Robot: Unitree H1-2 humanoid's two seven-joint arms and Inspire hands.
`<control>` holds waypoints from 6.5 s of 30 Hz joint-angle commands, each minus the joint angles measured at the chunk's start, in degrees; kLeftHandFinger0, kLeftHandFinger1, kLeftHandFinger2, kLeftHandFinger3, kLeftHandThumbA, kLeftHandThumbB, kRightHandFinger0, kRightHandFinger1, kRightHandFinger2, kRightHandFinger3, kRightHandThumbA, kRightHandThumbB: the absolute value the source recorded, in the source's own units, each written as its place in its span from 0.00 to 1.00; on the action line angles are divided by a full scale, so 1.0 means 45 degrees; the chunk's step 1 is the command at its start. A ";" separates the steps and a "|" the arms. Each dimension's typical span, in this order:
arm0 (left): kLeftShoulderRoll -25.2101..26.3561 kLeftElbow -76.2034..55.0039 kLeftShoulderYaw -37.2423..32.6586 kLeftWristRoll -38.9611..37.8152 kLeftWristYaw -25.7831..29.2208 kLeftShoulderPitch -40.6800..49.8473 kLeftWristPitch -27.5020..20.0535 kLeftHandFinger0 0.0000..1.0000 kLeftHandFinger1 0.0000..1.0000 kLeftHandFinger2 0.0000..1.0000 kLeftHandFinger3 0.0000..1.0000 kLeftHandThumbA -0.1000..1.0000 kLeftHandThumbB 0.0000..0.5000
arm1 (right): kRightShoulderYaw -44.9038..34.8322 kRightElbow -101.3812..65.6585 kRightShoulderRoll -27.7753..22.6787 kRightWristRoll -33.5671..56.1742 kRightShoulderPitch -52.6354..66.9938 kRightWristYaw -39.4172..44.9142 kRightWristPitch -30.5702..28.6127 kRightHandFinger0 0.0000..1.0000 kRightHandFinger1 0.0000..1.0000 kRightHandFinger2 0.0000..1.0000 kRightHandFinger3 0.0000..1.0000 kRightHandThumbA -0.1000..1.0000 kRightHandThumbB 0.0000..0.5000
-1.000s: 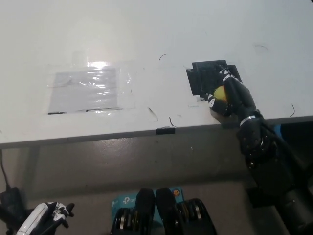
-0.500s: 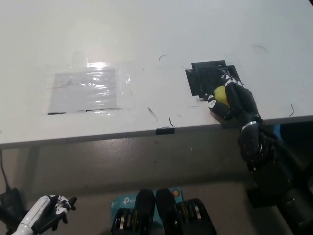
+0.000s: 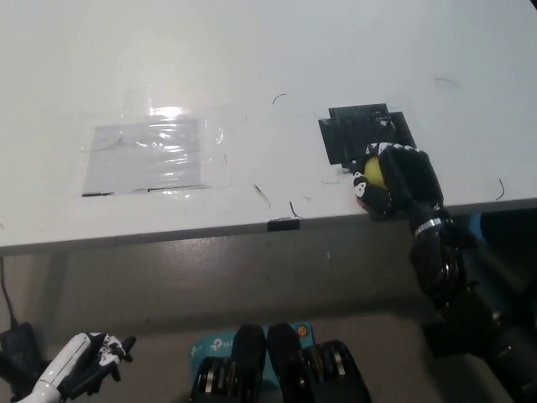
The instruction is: The robot uses right hand to squeeze a small tennis ball placed on the black area of the table
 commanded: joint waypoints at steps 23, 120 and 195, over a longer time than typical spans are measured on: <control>0.0318 -0.0365 0.0080 0.0111 -0.0227 0.0340 -0.0154 0.13 0.12 0.29 0.47 0.78 0.87 | -0.2630 -0.0937 0.0547 0.0701 0.0835 -0.3774 -0.2253 0.00 0.02 0.44 0.33 0.00 0.47; 0.0078 -0.0633 0.0102 0.0166 -0.0199 0.0237 0.0235 0.12 0.12 0.27 0.42 0.73 0.85 | 0.0432 -0.0652 -0.0140 0.0945 -0.1311 0.2593 0.3429 0.46 0.73 0.96 0.98 0.00 0.02; 0.0098 -0.0085 0.0376 0.0127 0.0022 0.0403 -0.0172 0.14 0.12 0.30 0.40 0.75 0.90 | -0.9773 -0.9083 0.1687 0.8118 0.9624 0.2693 -0.2019 0.27 0.43 0.66 0.87 0.06 0.30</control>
